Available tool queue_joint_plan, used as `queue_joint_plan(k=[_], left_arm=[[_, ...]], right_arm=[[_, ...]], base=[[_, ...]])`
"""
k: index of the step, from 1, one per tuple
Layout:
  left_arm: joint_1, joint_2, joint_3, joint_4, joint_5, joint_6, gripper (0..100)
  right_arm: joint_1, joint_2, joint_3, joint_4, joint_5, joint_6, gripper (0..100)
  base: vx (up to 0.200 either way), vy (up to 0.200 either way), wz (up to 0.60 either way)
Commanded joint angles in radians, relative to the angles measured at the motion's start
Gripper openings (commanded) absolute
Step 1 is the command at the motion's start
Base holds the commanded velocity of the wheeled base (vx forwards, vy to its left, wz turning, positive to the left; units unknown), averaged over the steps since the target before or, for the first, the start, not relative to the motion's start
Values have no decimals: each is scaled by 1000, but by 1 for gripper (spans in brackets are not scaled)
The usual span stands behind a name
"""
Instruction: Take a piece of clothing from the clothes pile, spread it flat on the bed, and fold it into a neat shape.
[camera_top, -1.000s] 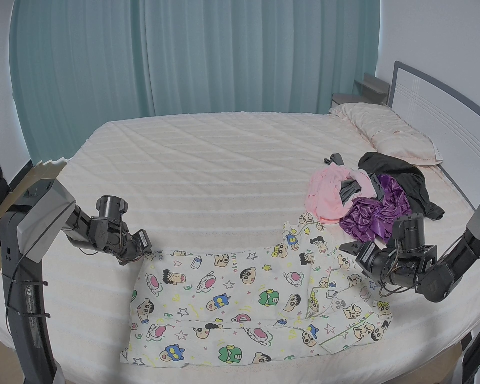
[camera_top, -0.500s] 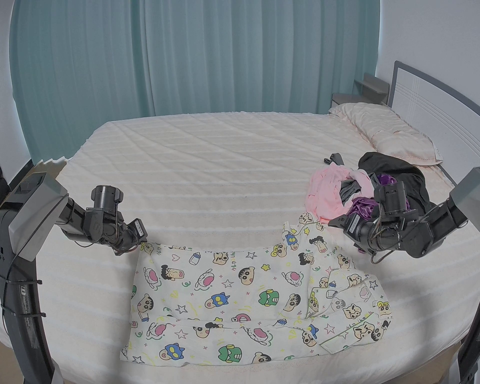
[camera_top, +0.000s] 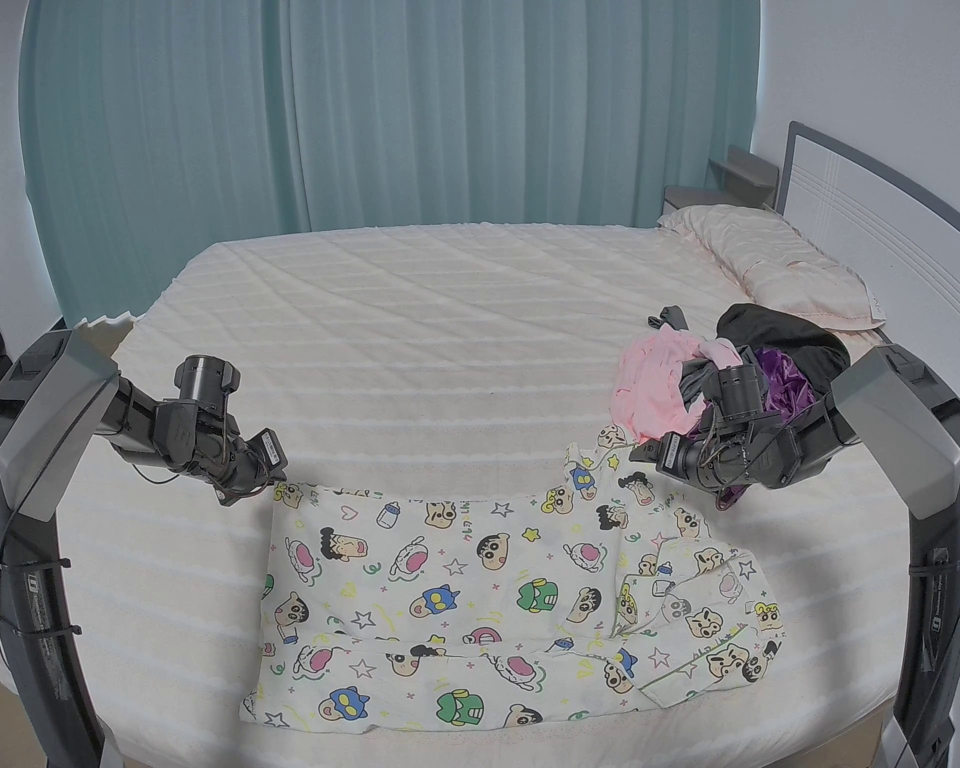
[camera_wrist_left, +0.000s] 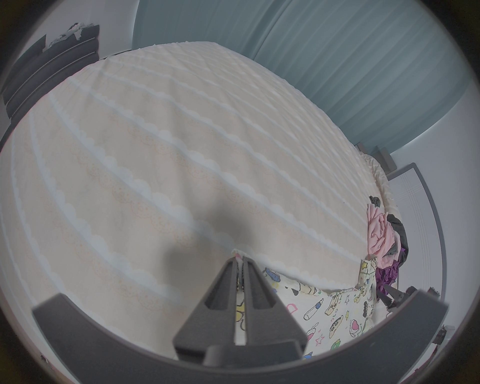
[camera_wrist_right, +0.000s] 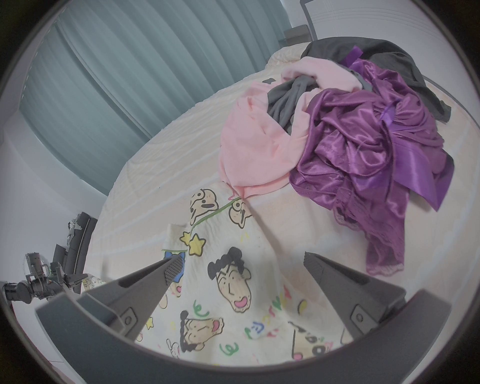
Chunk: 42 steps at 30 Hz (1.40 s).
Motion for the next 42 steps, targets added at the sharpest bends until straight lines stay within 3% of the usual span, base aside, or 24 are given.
queue_joint_plan(k=[1, 16, 17, 37, 42], left_arm=[[-2, -27, -3, 10, 0, 0, 0], [-5, -19, 0, 16, 0, 0, 0], [-4, -19, 0, 16, 0, 0, 0], [-2, -28, -3, 7, 2, -2, 0], [3, -28, -20, 5, 3, -25, 0]], right_arm=[[-5, 85, -75, 16, 8, -12, 100], [51, 208, -279, 78, 39, -72, 100], [51, 208, -280, 79, 39, -72, 0], [24, 99, -242, 84, 42, 5, 0], [22, 98, -234, 30, 34, 14, 0]], base=[[0, 0, 0], [0, 0, 0], [0, 0, 0], [0, 0, 0], [0, 0, 0]])
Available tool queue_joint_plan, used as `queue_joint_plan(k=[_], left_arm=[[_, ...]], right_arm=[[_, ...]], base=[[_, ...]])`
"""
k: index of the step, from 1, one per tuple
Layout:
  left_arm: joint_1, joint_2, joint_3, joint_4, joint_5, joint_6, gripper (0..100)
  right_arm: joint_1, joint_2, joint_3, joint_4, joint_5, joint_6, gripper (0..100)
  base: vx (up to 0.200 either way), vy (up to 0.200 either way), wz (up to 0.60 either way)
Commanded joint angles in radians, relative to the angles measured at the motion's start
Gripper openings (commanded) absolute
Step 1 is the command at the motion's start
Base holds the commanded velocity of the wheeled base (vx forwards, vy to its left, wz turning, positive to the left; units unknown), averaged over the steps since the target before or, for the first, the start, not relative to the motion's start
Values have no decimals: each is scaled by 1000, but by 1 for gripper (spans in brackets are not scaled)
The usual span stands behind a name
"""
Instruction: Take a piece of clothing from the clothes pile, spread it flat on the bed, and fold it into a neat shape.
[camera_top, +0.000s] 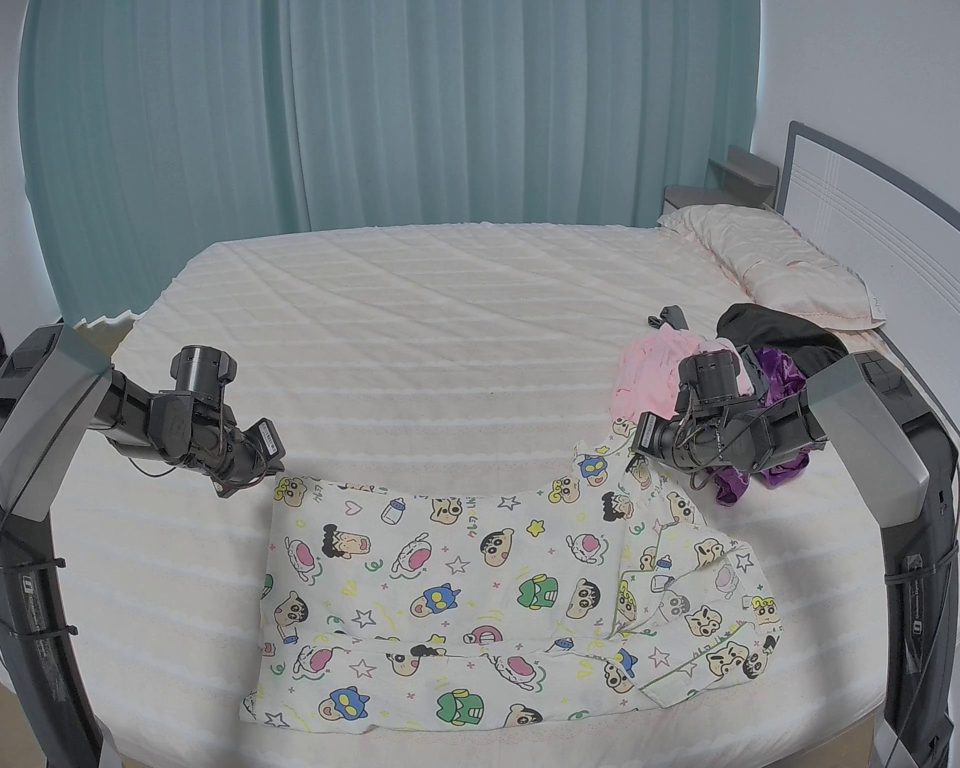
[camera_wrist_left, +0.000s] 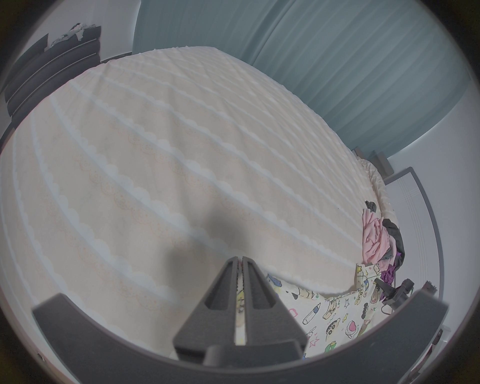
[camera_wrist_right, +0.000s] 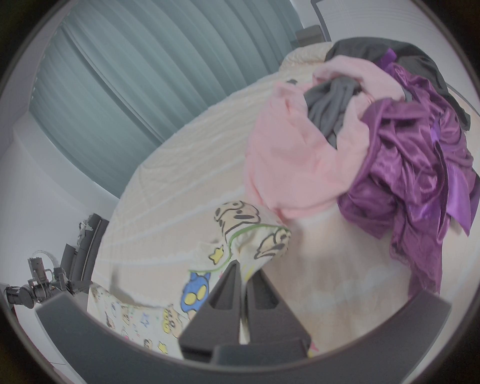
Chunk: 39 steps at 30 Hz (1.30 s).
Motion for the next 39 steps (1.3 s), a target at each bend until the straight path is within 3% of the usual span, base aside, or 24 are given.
queue_joint_plan(k=[1, 16, 17, 24, 27, 39], left_arm=[[4, -3, -13, 0, 1, -14, 0], [7, 49, -40, 8, -7, -12, 0], [7, 60, -45, 6, -11, -14, 100], [6, 123, -55, -14, -56, -6, 100], [6, 154, -65, -23, -126, 0, 100], [-7, 221, -94, -64, -168, 54, 100]], right_arm=[[-1, -15, 8, -46, -6, 11, 0], [0, -3, 53, -82, -7, 8, 0], [0, -6, 57, -81, -7, 8, 0], [2, -16, 88, -82, -9, 8, 0], [2, -20, 96, -82, -9, 11, 0], [8, -24, 109, -82, -14, 11, 0]], base=[[0, 0, 0], [0, 0, 0], [0, 0, 0], [0, 0, 0], [0, 0, 0], [0, 0, 0]])
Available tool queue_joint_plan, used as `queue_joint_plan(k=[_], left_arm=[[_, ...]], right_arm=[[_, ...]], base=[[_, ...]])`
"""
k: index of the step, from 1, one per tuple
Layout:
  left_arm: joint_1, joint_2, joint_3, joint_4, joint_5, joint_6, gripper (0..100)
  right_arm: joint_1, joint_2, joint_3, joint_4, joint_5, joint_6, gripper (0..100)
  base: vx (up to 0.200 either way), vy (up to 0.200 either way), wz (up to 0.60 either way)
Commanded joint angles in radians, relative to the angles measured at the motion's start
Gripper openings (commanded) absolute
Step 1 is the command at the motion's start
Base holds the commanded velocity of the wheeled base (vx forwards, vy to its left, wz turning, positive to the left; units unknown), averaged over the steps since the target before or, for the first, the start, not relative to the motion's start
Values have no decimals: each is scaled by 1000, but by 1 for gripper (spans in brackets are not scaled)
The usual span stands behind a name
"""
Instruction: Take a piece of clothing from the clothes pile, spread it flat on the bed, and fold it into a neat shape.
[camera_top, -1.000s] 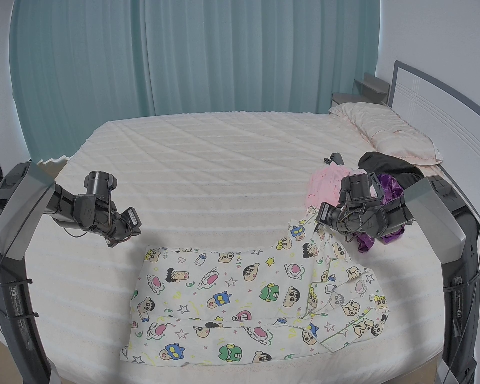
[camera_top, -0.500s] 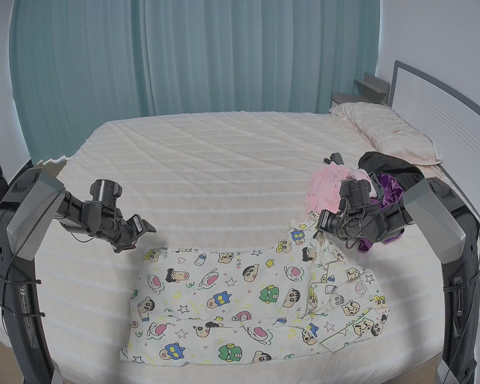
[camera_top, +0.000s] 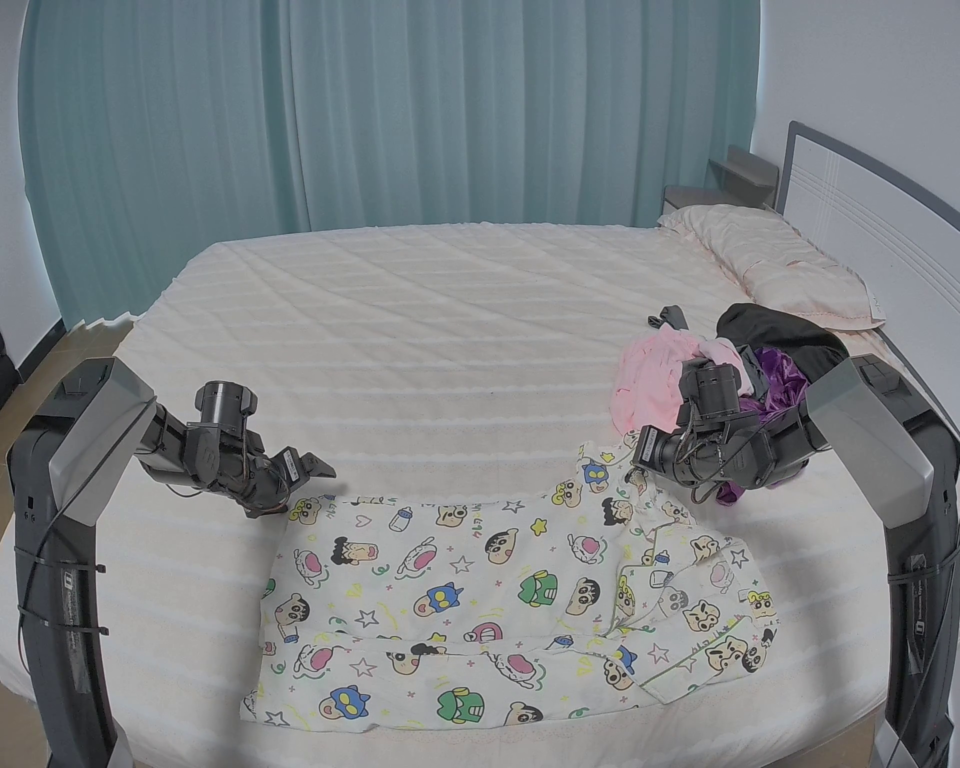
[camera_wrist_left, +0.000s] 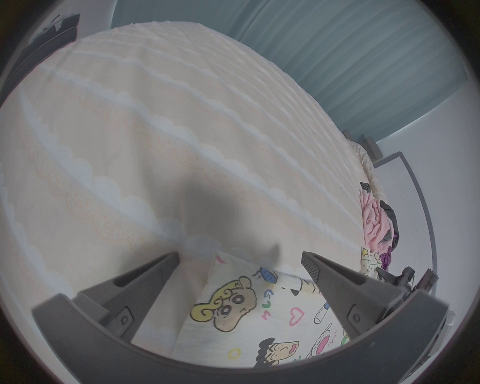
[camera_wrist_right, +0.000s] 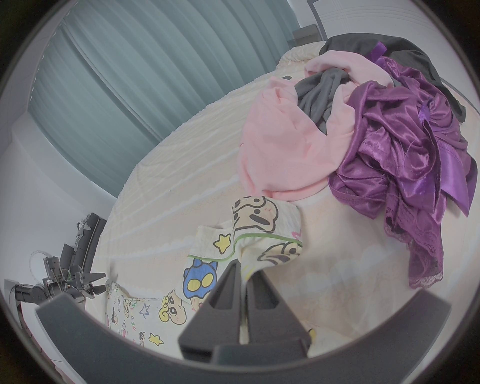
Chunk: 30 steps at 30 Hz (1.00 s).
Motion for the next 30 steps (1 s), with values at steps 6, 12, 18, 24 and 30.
queue_joint_plan(k=[6, 12, 18, 24, 30], left_arm=[[-10, 19, 12, 8, -66, -7, 100], [-9, -1, 44, 13, -98, -4, 0], [-9, -11, 56, 11, -106, -1, 0], [-3, -54, 58, 10, -106, -8, 0], [-3, -101, 73, 4, -104, -10, 0]], right_arm=[[-3, -2, 0, 0, 1, -1, 0], [-6, 1, -2, 0, 1, 0, 0], [-8, 3, -2, 1, 1, 0, 0], [-14, -2, -5, 0, 1, 0, 0], [-15, -5, -12, -20, -10, 11, 0]], base=[[0, 0, 0], [0, 0, 0], [0, 0, 0], [0, 0, 0], [0, 0, 0]])
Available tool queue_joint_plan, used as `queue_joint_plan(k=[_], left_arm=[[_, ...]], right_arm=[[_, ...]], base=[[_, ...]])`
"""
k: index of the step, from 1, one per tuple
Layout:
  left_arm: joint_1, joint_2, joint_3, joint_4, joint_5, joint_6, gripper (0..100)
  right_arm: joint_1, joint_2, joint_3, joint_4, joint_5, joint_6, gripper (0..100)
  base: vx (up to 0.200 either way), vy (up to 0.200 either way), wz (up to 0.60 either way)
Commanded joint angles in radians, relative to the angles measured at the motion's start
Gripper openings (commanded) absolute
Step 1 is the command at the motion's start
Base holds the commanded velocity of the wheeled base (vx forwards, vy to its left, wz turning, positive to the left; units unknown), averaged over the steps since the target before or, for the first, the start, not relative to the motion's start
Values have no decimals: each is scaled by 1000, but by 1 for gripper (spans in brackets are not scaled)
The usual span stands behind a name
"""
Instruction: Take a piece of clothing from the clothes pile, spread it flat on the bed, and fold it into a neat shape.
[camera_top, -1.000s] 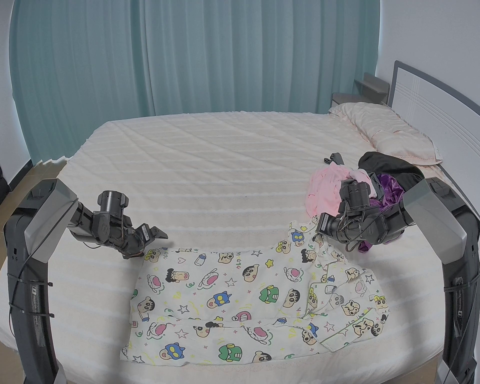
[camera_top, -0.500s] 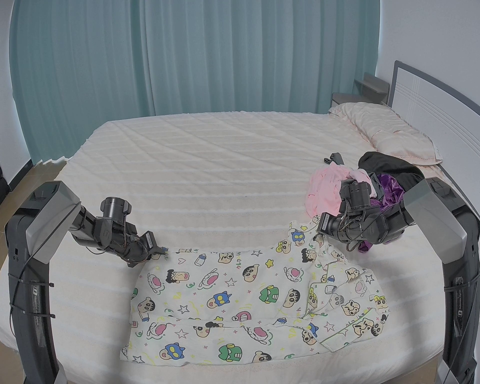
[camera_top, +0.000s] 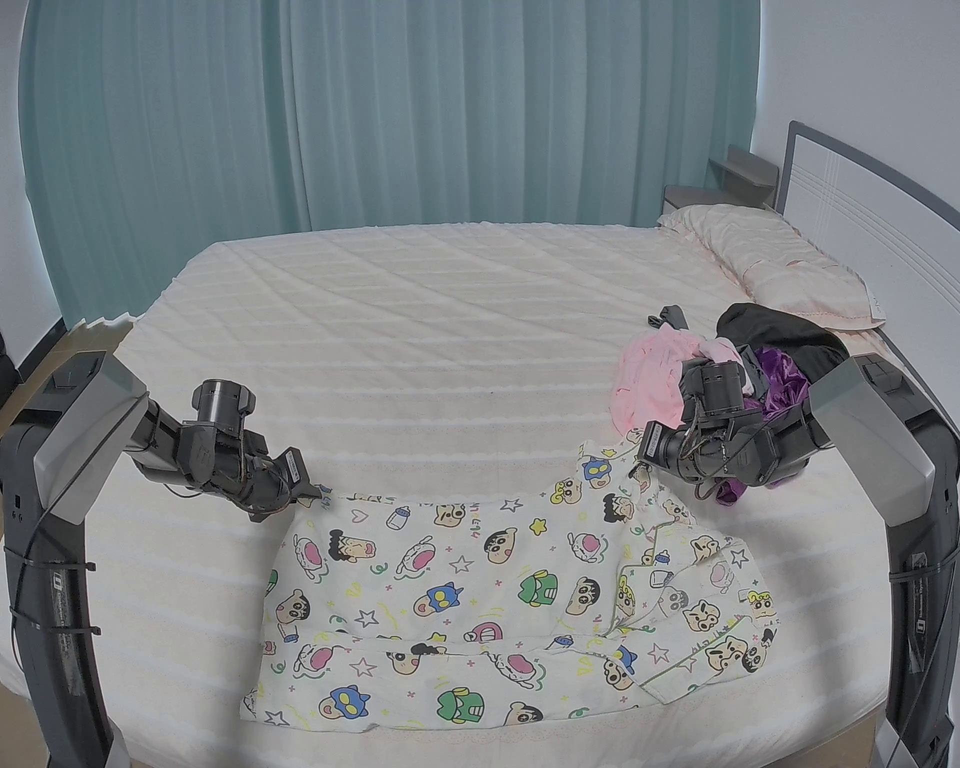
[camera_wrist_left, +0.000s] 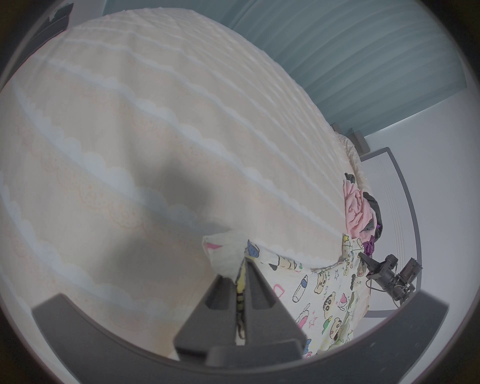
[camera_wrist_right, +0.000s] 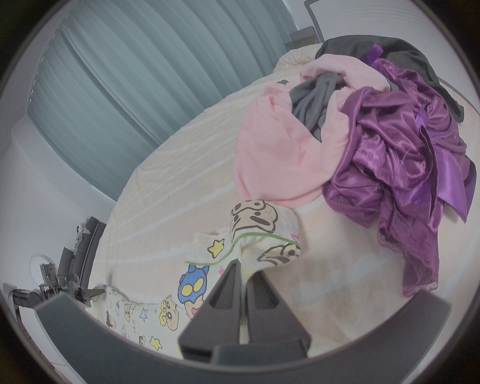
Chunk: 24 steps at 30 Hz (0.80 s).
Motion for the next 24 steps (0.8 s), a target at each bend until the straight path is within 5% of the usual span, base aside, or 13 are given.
queue_joint_plan(k=[1, 24], left_arm=[[0, -56, 12, -6, 5, 0, 0], [11, -108, 10, -6, 14, -21, 0]], right_arm=[[-1, -4, -6, -22, -12, 10, 0], [-15, -12, -7, -113, -44, 15, 0]], base=[[0, 0, 0], [0, 0, 0]])
